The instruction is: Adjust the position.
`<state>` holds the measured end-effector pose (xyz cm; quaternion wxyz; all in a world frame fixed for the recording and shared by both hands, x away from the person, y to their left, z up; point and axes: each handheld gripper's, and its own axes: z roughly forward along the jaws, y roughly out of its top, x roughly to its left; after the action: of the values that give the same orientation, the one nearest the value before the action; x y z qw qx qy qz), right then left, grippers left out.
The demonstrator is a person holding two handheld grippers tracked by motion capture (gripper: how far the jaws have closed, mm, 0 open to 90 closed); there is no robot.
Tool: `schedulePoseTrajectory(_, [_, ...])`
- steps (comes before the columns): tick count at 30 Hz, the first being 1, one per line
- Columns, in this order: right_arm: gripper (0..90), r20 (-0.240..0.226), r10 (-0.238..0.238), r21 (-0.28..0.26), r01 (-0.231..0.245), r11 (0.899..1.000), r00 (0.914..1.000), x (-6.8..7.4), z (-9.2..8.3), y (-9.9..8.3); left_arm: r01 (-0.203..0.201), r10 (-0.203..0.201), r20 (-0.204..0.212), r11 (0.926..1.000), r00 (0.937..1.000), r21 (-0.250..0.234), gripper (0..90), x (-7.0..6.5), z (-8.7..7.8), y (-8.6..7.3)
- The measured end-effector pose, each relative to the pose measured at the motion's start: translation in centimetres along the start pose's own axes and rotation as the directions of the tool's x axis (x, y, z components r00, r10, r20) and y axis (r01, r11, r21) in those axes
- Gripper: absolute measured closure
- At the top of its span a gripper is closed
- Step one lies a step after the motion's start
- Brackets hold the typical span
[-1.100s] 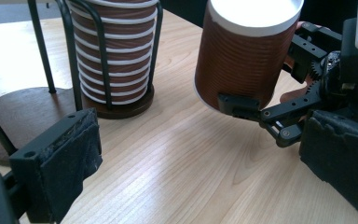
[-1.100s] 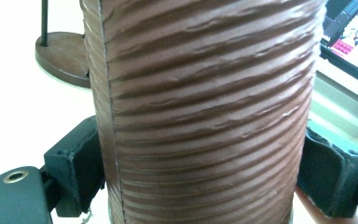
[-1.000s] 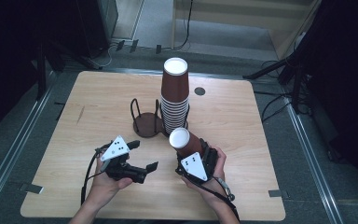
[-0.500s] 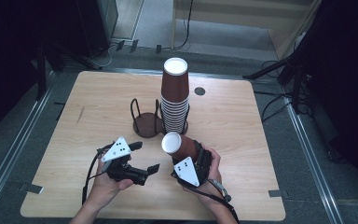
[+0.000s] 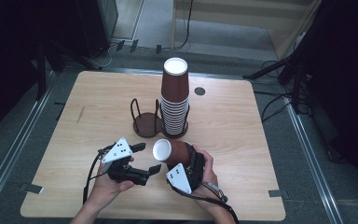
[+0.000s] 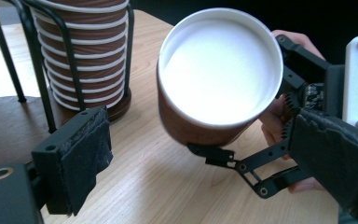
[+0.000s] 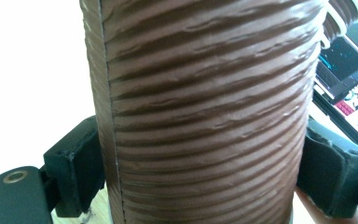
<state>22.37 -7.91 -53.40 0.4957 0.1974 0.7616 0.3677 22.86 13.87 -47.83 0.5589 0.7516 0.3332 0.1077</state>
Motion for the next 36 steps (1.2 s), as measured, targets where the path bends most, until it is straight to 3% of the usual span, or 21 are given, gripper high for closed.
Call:
schedulePoseTrajectory(25, [12.2,-0.04,-0.138,-0.058,0.136,0.989,0.9896,1.6,-0.4,0.3,-0.043,0.043,0.037,0.9991,0.9984,0.002,9.7,-0.8,0.3,-0.1])
schedulePoseTrajectory(27, [12.2,-0.04,-0.158,-0.061,0.155,0.986,0.9867,1.7,-0.4,0.3,-0.046,0.046,0.036,0.9989,0.9983,0.003,14.5,-0.8,0.4,-0.1])
schedulePoseTrajectory(36, [12.2,-0.042,-0.173,-0.064,0.17,0.983,0.9841,1.7,-0.5,0.3,-0.059,0.058,0.038,0.9982,0.9976,0.015,14.8,-1.0,0.5,-0.1])
